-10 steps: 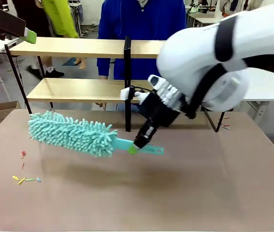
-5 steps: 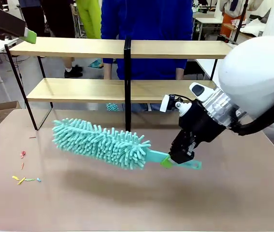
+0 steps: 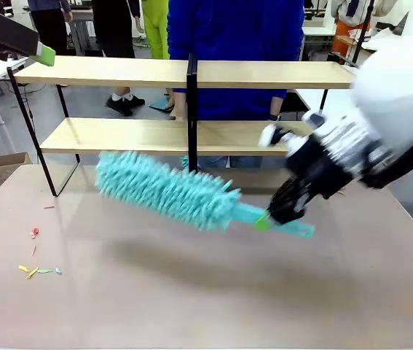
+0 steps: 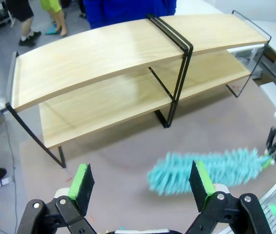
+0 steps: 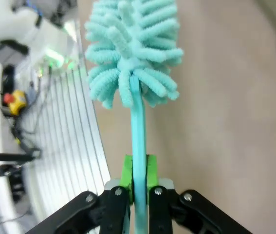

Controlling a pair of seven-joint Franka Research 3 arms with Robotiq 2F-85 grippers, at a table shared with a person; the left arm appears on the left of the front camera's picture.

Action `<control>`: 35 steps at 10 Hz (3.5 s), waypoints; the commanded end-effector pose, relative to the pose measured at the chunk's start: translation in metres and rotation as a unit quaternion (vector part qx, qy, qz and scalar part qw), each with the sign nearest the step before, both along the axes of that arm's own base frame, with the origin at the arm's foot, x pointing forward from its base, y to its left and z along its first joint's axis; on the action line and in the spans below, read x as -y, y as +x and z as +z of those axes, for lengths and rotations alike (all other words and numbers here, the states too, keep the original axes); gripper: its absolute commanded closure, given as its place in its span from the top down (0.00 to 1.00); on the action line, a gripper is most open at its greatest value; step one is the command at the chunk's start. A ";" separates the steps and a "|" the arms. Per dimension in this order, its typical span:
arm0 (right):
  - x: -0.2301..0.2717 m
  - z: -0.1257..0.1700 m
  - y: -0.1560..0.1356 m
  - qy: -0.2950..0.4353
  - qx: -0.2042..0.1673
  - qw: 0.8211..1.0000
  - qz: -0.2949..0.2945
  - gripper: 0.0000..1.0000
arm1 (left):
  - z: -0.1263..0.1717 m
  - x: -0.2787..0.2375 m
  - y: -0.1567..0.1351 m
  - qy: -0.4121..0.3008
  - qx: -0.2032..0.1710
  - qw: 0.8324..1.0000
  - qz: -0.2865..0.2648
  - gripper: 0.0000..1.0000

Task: Clean the shelves.
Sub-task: Clean another randomly selected level of the Shelf with the Duster, then place the Duster on the table.

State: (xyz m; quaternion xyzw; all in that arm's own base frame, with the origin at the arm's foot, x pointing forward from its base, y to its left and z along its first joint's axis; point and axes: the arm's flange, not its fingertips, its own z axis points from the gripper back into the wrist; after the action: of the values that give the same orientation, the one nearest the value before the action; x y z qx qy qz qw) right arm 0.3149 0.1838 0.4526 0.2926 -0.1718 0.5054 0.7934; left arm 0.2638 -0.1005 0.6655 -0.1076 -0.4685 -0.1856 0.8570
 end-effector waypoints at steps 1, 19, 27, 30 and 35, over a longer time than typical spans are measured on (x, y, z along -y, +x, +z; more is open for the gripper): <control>0.117 0.042 -0.057 0.068 0.006 0.996 -0.058 0.12 | 0.001 -0.001 -0.001 0.002 0.001 1.000 0.002 1.00; 0.308 0.254 -0.126 0.154 0.274 0.939 -0.142 0.12 | 0.001 -0.001 -0.001 0.002 0.001 1.000 0.002 1.00; 0.302 0.235 -0.138 0.172 0.251 0.939 -0.161 0.12 | 0.001 -0.001 -0.001 0.002 0.001 1.000 0.002 1.00; 0.302 0.235 -0.138 0.172 0.251 0.939 -0.161 0.12 | 0.001 -0.001 -0.001 0.002 0.001 1.000 0.002 1.00; 0.274 0.212 -0.134 0.052 0.228 0.971 -0.046 0.12 | -0.009 0.016 0.008 -0.014 -0.086 0.987 -0.135 1.00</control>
State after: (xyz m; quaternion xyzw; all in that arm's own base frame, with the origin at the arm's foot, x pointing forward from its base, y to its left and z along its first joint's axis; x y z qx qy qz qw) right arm 0.1795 -0.1096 0.6781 0.2408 -0.4552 0.4282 0.7426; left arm 0.2640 -0.1093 0.6587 -0.1314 -0.4415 -0.2118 0.8619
